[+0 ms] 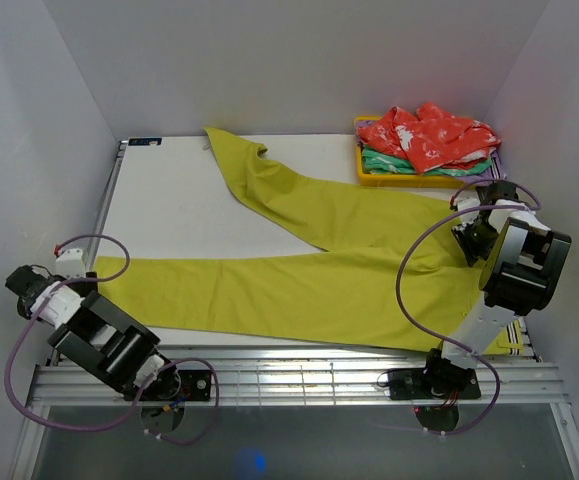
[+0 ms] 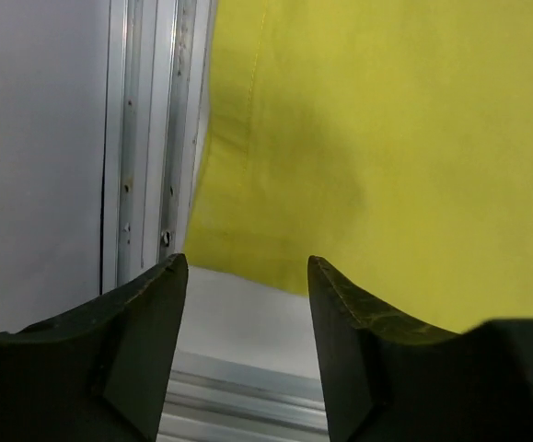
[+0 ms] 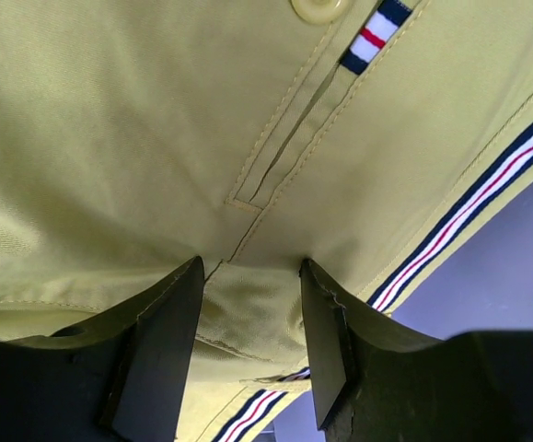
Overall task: Fold and stack the trousers
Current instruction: Flatten the trousers out
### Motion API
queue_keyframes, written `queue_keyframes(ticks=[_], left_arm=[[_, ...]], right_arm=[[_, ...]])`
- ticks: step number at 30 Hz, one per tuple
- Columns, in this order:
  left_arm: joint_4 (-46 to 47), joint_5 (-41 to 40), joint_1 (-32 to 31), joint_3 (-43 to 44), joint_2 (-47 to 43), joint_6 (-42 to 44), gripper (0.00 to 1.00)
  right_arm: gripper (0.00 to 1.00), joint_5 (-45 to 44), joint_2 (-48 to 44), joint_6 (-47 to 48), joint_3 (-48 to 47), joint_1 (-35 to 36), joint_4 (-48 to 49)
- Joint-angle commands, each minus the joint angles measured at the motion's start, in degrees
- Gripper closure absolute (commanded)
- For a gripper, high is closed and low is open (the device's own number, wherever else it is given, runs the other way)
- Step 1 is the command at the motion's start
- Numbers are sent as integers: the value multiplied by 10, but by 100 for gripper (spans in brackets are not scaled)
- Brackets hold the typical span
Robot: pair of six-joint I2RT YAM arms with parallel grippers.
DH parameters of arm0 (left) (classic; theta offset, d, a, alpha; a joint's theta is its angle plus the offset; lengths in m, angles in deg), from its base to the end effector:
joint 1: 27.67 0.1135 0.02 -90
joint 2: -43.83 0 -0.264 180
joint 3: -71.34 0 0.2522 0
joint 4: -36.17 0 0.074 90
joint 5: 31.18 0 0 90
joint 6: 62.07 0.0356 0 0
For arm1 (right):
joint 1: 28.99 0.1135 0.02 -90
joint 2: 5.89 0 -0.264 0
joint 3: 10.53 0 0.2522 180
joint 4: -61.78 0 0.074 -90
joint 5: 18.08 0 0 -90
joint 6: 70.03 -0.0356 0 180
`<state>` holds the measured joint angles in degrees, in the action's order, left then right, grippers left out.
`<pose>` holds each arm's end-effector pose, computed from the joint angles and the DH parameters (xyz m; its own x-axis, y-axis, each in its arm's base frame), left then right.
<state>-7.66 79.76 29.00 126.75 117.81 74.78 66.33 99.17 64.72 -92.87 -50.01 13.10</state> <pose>0.1402 0.1901 0.1919 -0.8360 -0.0311 -0.5479 -0.1162 0.9858 0.1214 0.3312 -0.1310 0.1673 -0.9000 -0.4048 -0.1615 -0.3487 0.8912 -0.2901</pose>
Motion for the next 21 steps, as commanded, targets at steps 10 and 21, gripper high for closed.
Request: queue_keyframes(ticks=[10,21], left_arm=[[-239,226,-37,260,-19,41,17],[62,222,-363,406,178,-372,24]], right_arm=[[46,214,-89,43,-56,-5,-125],[49,286,-92,-49,-66,104,-109]])
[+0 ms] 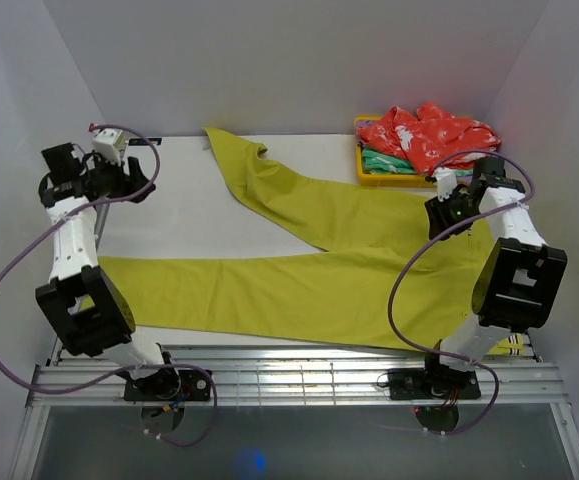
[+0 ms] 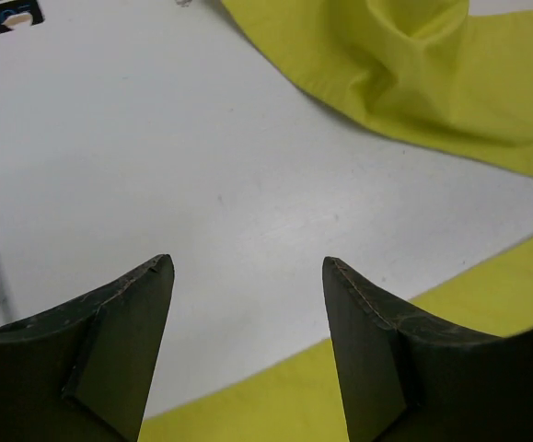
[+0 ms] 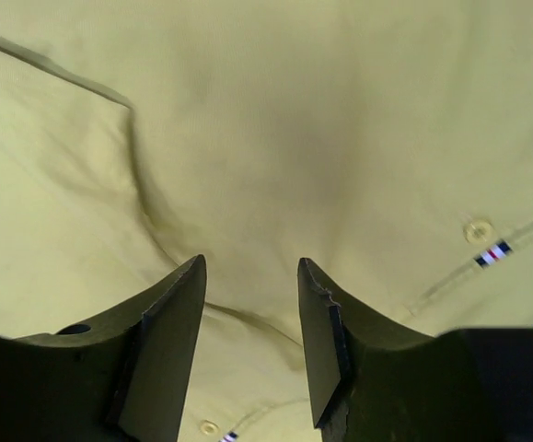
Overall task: Fold and stack the trousers
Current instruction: Flatten the trousers out
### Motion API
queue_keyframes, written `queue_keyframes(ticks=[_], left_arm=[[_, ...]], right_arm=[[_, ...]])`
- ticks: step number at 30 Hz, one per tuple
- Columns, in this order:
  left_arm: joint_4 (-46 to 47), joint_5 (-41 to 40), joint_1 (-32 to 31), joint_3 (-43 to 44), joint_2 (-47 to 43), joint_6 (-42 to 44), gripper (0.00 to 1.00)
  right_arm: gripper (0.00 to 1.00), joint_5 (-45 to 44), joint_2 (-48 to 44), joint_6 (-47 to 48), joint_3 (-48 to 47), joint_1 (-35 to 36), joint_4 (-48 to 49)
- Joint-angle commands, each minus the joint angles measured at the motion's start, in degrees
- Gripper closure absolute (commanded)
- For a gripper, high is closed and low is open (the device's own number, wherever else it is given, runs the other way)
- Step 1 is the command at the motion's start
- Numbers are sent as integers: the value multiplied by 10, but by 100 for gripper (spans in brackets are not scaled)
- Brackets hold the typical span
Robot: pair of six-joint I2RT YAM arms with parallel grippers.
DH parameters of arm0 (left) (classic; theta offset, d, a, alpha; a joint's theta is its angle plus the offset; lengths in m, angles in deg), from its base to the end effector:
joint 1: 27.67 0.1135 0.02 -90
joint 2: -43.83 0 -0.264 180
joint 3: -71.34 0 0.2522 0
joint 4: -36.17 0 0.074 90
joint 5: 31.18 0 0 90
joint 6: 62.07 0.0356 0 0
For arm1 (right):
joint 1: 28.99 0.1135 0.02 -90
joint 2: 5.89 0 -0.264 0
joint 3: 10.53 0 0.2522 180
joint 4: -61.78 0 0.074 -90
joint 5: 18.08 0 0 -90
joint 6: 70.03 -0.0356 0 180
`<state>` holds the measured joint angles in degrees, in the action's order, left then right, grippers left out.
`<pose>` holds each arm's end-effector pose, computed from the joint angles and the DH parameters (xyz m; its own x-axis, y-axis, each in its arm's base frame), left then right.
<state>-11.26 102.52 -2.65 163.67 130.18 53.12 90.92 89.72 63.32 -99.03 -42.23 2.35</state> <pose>0.3083 0.1168 0.3372 -0.4732 0.1187 -0.8729 0.4032 0.9102 -0.0948 0.3326 -0.0663 0.2463 -0.7114 -0.4994 -0.4945 -0.5472 0.8351 -0.0561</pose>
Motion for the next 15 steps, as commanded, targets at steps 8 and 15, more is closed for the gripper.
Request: queue_keyframes(ticks=[8,15], left_arm=[[285,-48,-140,235,336,-358,21],[436,-50,-176,311,493,-459,20]], right_arm=[[52,-13,26,-48,54,68,58],[53,-52,26,-44,74,68,63]])
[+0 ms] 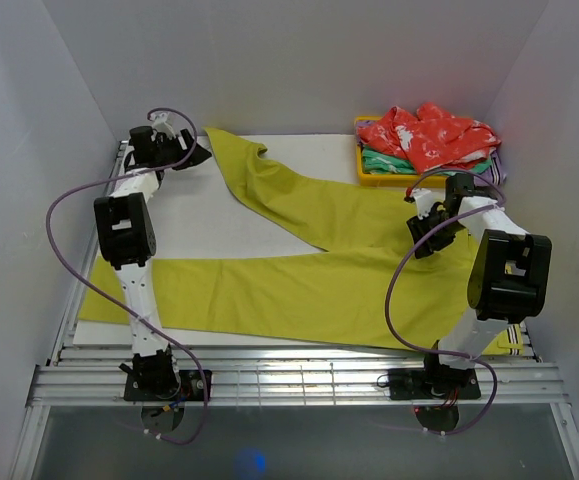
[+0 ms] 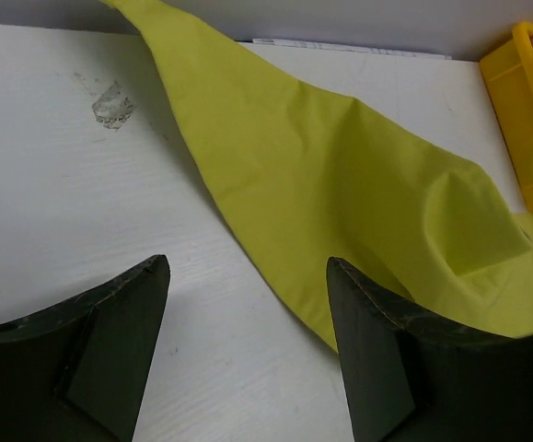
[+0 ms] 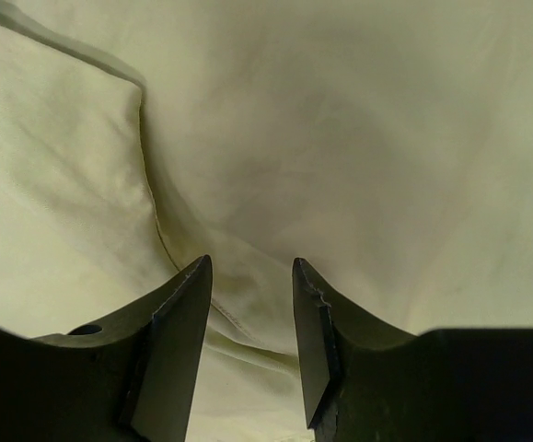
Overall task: Fold and stack the trousers
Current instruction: Flatten the trousers out
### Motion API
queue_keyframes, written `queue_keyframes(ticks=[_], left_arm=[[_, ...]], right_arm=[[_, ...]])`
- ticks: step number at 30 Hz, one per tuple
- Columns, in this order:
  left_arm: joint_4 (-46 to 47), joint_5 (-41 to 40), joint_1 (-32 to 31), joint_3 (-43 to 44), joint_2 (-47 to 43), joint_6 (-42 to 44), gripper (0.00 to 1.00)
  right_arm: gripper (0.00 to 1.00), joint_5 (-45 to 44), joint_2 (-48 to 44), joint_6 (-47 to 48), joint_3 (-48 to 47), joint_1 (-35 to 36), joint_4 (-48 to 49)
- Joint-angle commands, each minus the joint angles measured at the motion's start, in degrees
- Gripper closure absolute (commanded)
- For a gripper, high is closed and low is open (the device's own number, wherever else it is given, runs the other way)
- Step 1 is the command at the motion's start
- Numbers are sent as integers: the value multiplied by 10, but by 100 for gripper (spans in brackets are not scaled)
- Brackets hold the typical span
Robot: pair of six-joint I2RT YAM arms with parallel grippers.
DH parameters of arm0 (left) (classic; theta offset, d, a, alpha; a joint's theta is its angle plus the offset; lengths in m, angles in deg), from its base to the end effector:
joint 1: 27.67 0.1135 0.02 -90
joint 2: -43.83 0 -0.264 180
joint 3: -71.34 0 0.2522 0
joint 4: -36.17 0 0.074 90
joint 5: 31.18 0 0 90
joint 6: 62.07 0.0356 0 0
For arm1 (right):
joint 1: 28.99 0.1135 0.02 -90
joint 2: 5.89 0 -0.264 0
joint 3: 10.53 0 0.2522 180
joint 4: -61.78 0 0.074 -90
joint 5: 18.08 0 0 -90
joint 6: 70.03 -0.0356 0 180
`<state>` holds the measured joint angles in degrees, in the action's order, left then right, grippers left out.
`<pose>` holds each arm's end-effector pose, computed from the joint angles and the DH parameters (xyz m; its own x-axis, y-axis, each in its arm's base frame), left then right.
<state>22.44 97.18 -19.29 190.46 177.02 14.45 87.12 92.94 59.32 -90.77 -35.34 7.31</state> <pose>0.5330 0.0562 0.1971 -0.5487 -0.2656 -0.7927 0.3095 0.8163 -0.4877 0.3301 -0.0273 0.1903 -0.7547 -0.5317 -0.3843 -0.5790 0.8153 0.0092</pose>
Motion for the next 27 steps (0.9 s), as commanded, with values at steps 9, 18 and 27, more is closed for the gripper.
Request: queue_keyframes(ticks=[9,18,27], left_arm=[[122,-64,-40,200,192,-111,25],[207,-81,-51,299,290,-152,72],[211,-109,14,-93,-36,-109,100]], right_arm=[[54,-17,-1,-27,-44,-1,-31],[55,-75,-3,-17,-31,-1,-25],[56,-155,13,-30,-7,-2,19]])
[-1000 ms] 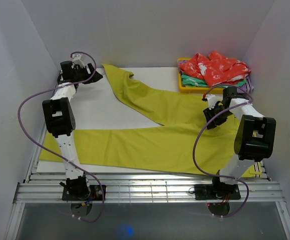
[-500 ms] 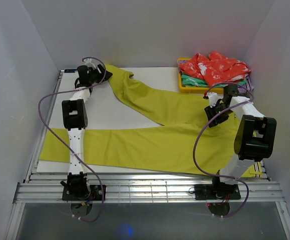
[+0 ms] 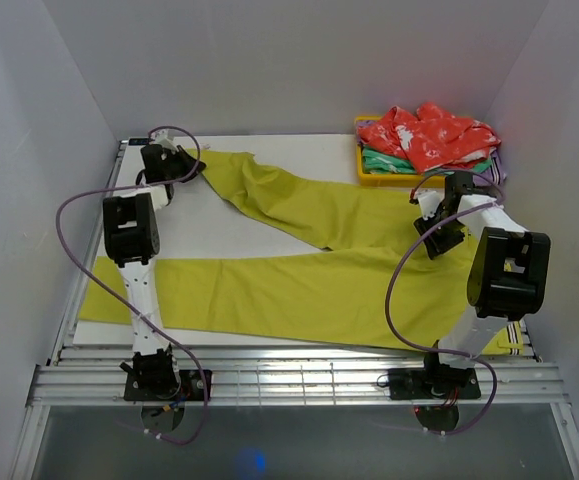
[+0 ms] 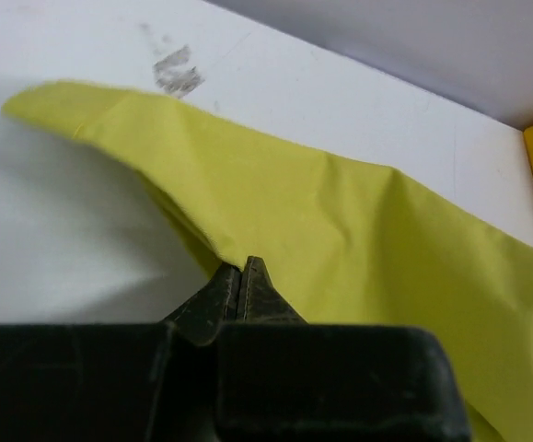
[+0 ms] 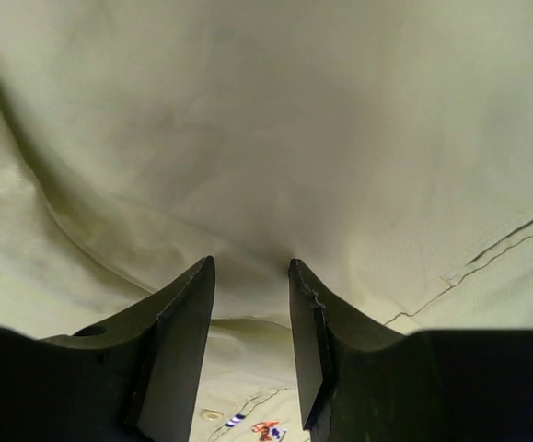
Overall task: Fold and stack the trousers
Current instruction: Flatten the trousers out
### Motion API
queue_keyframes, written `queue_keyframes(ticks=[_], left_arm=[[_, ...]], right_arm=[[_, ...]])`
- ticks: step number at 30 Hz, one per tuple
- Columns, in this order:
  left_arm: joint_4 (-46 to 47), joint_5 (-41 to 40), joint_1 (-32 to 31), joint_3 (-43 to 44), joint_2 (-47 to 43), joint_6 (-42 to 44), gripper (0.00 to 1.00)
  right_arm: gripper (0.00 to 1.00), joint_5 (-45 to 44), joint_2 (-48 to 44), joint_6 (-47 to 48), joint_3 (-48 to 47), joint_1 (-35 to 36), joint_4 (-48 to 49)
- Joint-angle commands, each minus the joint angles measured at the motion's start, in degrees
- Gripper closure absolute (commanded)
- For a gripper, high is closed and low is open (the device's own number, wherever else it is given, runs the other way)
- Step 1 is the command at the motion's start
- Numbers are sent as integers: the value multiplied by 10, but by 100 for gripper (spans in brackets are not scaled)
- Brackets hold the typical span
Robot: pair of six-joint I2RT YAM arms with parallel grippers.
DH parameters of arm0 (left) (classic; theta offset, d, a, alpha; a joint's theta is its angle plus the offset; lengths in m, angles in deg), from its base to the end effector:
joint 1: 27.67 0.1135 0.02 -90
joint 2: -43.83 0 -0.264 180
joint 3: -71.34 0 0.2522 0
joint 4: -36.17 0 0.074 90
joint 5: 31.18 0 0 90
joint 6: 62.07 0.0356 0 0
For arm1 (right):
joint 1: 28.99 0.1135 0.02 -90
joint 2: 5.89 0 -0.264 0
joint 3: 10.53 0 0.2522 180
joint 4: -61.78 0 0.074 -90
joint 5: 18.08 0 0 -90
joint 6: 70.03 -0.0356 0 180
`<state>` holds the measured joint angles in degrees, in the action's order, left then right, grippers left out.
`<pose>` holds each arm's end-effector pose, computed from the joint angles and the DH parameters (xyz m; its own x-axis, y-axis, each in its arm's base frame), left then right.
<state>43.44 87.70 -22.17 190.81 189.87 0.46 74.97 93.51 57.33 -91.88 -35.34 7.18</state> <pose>0.5628 0.0369 0.1134 -0.4625 -0.4503 -0.7638 0.1764 0.7975 -0.5770 0.3337 -0.0352 0.1912 -0.8115 -0.5194 -0.2678 -0.5004 0.8543 -0.1406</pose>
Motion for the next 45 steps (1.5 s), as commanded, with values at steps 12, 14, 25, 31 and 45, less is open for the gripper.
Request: queue_keyframes(ticks=[12,14,25,31,45], left_arm=[[-247,-61,114,-373,-397,229,100],[-270,-54,117,-393,-407,243,96],[-416,77,175,-378,-497,341,28],[-394,99,212,-330,-496,336,26],[-423,50,253,-156,-281,212,8]], right_arm=[[58,-77,15,8,-23,-2,-7],[58,-77,17,14,-34,-2,-17],[58,-58,11,23,-51,-2,-34],[58,-53,6,28,-49,-2,-35],[57,-37,5,26,-47,-2,-35]])
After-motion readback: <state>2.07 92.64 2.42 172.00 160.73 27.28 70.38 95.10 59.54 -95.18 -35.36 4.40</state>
